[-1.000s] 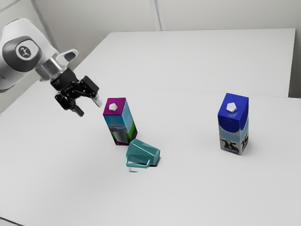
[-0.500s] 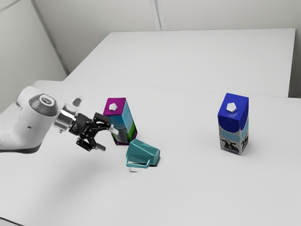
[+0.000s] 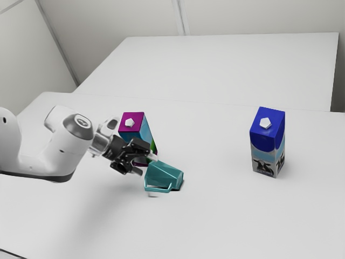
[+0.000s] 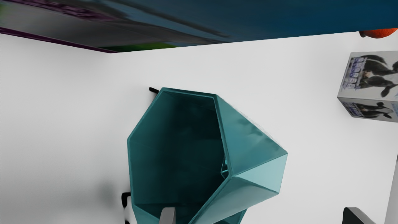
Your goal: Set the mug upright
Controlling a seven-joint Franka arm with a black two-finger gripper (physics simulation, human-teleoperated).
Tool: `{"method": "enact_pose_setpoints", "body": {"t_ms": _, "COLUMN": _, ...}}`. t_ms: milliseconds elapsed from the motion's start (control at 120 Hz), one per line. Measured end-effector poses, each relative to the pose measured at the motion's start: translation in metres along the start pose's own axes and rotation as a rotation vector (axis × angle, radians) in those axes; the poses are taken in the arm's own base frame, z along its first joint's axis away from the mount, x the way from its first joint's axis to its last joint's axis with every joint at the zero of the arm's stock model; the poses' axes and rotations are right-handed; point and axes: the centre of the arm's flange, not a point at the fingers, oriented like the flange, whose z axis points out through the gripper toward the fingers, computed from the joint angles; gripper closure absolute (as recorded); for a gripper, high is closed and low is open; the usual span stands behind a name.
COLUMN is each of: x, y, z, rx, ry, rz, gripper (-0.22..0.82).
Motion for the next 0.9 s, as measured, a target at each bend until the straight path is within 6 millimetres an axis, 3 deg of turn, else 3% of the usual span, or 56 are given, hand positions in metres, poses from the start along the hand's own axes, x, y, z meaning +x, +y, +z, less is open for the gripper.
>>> {"method": "enact_pose_setpoints", "body": {"t_ms": 483, "x": 0.009, "y": -0.002, "z": 0.014, "rx": 0.076, "ry": 0.066, "rz": 0.094, "gripper": 0.03}}
{"method": "enact_pose_setpoints", "body": {"t_ms": 625, "x": 0.012, "y": -0.011, "z": 0.020, "rx": 0.086, "ry": 0.067, "rz": 0.083, "gripper": 0.03}}
{"method": "enact_pose_setpoints", "body": {"t_ms": 900, "x": 0.019, "y": -0.008, "z": 0.017, "rx": 0.052, "ry": 0.118, "rz": 0.054, "gripper": 0.02}}
